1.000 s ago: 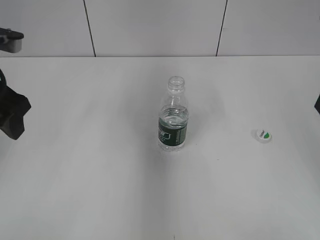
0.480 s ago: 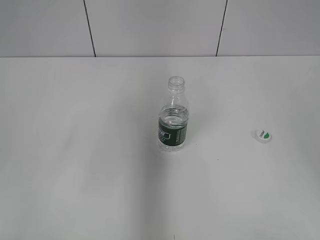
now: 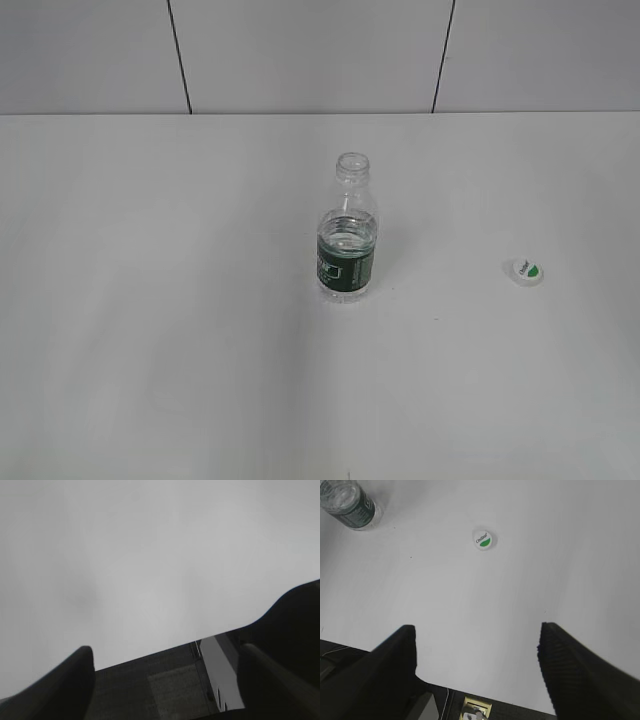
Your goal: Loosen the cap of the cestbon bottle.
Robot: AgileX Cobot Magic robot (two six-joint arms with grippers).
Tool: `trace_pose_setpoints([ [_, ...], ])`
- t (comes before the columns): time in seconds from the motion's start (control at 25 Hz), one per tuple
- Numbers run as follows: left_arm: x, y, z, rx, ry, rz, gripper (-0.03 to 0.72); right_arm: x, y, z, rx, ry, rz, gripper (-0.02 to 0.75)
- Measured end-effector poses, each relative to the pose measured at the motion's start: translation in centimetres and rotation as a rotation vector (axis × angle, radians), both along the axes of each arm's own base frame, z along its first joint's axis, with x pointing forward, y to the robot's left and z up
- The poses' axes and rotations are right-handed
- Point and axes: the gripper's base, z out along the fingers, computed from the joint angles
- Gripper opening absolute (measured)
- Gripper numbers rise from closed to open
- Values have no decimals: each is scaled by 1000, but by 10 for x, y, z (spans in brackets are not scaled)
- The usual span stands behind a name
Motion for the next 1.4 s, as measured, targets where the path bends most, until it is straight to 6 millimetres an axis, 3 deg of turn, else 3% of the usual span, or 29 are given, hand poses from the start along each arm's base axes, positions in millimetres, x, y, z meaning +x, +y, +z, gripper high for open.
trace_pose_setpoints([
  [0.28,-28,8,18,-76,-251,-8,531,-17,-1,10,15,-57,1,580],
  [0.52,-50,14,26,-106,-350,-5,531,-32,-3,11,23,-85,3,580],
  [0.92,-84,24,34,-156,-510,-2,531,-72,-8,-18,22,-74,3,580],
  [1.4,-112,32,40,-209,-682,-2,531,-96,-11,-69,16,30,-9,580],
])
